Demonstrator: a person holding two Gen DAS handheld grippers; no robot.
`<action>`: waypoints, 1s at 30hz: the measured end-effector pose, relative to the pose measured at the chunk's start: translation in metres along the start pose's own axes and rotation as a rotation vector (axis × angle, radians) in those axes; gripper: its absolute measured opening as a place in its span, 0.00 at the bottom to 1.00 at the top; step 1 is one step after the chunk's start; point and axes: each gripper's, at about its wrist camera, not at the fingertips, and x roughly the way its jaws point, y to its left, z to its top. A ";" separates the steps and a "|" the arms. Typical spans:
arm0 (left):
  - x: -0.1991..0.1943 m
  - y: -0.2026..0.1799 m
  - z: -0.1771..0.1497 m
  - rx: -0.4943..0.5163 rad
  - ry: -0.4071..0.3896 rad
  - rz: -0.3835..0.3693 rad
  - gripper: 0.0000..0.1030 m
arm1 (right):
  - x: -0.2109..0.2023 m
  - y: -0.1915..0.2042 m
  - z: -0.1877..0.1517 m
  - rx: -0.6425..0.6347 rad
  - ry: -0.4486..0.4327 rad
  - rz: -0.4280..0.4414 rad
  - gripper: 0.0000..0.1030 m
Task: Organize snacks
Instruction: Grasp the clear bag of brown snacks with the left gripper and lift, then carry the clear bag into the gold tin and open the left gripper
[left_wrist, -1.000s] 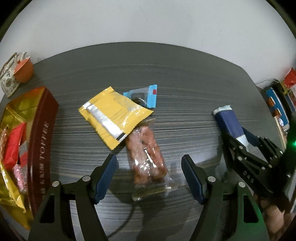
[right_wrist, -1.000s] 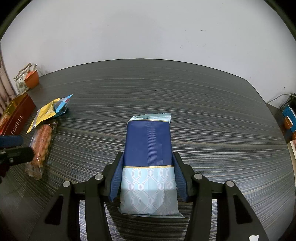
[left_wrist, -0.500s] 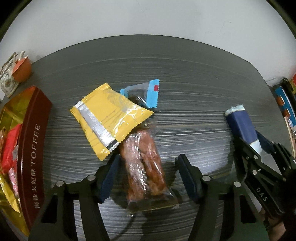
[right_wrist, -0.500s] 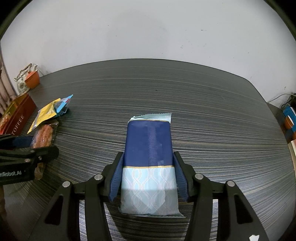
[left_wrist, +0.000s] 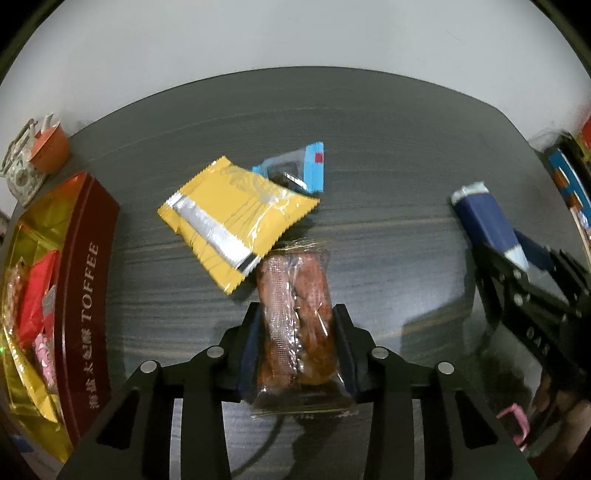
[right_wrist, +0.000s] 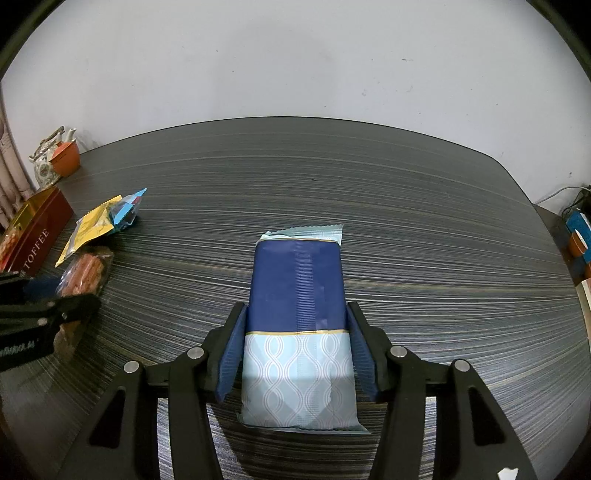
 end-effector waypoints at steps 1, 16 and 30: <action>-0.001 0.001 -0.002 0.005 0.002 -0.002 0.38 | 0.000 0.000 0.000 0.000 0.000 0.000 0.50; -0.047 0.011 -0.038 0.074 -0.050 -0.007 0.38 | 0.000 0.000 0.000 0.000 0.000 -0.001 0.49; -0.103 0.058 -0.029 0.034 -0.165 0.044 0.38 | 0.000 -0.001 -0.001 0.000 0.001 -0.004 0.49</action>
